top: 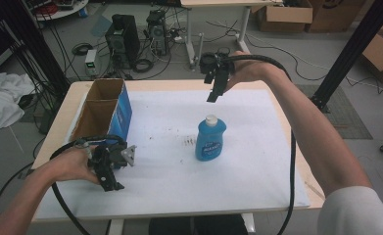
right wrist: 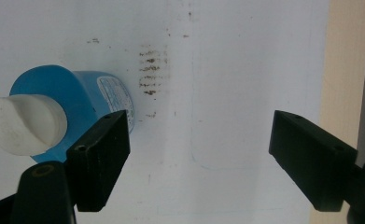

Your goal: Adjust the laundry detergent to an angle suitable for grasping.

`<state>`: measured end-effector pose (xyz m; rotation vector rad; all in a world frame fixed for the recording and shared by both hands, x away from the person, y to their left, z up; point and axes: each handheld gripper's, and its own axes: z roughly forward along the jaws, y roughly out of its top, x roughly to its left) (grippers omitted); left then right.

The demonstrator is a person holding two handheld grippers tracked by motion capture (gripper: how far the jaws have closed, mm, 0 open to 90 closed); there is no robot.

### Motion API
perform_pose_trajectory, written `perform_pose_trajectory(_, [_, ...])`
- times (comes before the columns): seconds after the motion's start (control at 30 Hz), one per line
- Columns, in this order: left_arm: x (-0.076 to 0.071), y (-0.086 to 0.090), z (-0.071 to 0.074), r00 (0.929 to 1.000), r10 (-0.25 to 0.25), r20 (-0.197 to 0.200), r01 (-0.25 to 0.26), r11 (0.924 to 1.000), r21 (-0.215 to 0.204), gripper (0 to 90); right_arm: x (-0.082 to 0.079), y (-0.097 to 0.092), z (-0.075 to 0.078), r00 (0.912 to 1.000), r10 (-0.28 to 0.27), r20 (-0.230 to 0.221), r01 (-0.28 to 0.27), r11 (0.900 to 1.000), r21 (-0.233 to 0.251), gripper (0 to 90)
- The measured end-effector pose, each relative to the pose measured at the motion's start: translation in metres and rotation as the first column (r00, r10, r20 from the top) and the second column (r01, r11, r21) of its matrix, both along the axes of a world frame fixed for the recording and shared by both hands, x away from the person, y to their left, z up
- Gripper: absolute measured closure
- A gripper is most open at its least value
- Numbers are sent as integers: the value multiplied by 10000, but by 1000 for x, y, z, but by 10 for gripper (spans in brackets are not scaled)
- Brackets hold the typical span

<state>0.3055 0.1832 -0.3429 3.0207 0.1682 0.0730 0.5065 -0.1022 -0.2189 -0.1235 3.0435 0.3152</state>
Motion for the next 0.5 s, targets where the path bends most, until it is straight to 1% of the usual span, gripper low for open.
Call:
perform_pose_trajectory(0.03, [0, 0, 0, 10000, 37, 4, -37, 10000, -39, 178, 0, 0, 0, 10000, 20, -16, -20, 10000, 6, 206])
perform_pose_trajectory(0.3, [2, -1, -2, 10000, 11, -5, -11, 10000, 33, 178, -1, 1, 0, 10000, 64, 3, -64, 10000, -13, 205])
perform_pose_trajectory(0.5, [3, 1, -2, 10000, 72, -10, -72, 10000, -23, 178, -1, 0, 1, 10000, 57, -22, -57, 10000, 21, 203])
